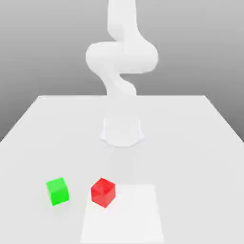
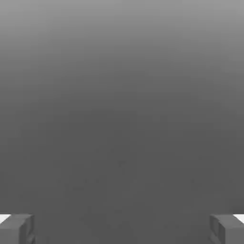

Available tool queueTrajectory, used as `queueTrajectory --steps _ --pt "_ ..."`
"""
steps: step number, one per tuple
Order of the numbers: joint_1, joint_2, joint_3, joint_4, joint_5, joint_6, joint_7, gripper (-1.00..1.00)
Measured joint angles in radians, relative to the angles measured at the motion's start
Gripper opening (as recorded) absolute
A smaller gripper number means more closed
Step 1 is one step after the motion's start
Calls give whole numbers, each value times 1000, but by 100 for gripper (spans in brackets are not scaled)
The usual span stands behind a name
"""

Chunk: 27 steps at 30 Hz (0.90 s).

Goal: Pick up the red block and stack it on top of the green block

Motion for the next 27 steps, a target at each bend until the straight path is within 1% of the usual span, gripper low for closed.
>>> queueTrajectory --steps 6,12,15,17,19,24,25,27 --pt "-78 213 40 -154 -22 140 133 0" --pt "-140 430 53 -308 -36 282 261 0" --pt "-158 551 45 -391 -29 362 321 0" --pt "-164 637 38 -450 -5 419 350 0" --pt "-168 712 35 -471 7 476 363 0" --pt "-156 892 15 -455 -16 628 387 0" --pt "-148 928 6 -451 -21 659 390 -100" --pt "-148 928 6 -451 -21 659 390 -100"
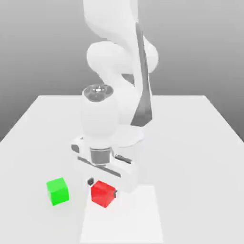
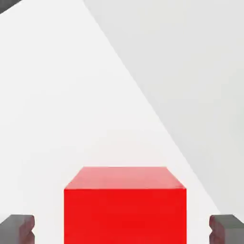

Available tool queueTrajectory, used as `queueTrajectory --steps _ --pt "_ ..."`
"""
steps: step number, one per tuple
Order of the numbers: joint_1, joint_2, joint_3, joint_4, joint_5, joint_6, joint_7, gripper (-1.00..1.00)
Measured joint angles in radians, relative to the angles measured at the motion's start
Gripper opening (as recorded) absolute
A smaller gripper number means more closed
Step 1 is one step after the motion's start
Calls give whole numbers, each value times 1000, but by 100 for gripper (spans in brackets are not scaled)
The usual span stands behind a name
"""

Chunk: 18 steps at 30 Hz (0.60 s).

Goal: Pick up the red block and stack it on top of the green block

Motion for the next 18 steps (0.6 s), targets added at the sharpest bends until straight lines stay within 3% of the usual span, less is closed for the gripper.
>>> queueTrajectory --steps 5,12,18 --pt "1 9 -1 1 -2 8 2 -100" --pt "-7 -212 15 -30 32 -182 -21 -100" --pt "-187 -288 -85 20 13 -307 165 -100"
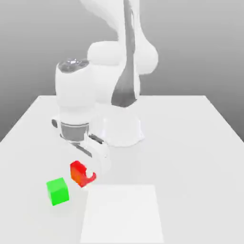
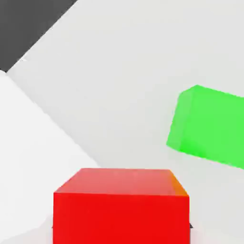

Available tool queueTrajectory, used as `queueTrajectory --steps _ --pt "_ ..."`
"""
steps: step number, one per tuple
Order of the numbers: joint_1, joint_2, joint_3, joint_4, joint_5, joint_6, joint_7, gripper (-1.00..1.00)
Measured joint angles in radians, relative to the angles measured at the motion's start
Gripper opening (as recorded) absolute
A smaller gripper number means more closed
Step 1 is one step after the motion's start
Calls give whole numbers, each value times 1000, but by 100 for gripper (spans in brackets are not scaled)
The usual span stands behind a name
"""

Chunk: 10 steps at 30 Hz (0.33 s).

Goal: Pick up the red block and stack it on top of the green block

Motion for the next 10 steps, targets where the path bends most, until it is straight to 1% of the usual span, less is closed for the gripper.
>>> queueTrajectory --steps 1,2,7,8,10 --pt "-27 -11 -19 10 -2 -21 35 -100" --pt "-40 2 -29 16 0 -14 51 -100" --pt "-60 161 -20 29 38 132 40 -100" --pt "-63 191 -15 30 47 160 34 100" --pt "-63 191 -15 30 47 160 34 100"
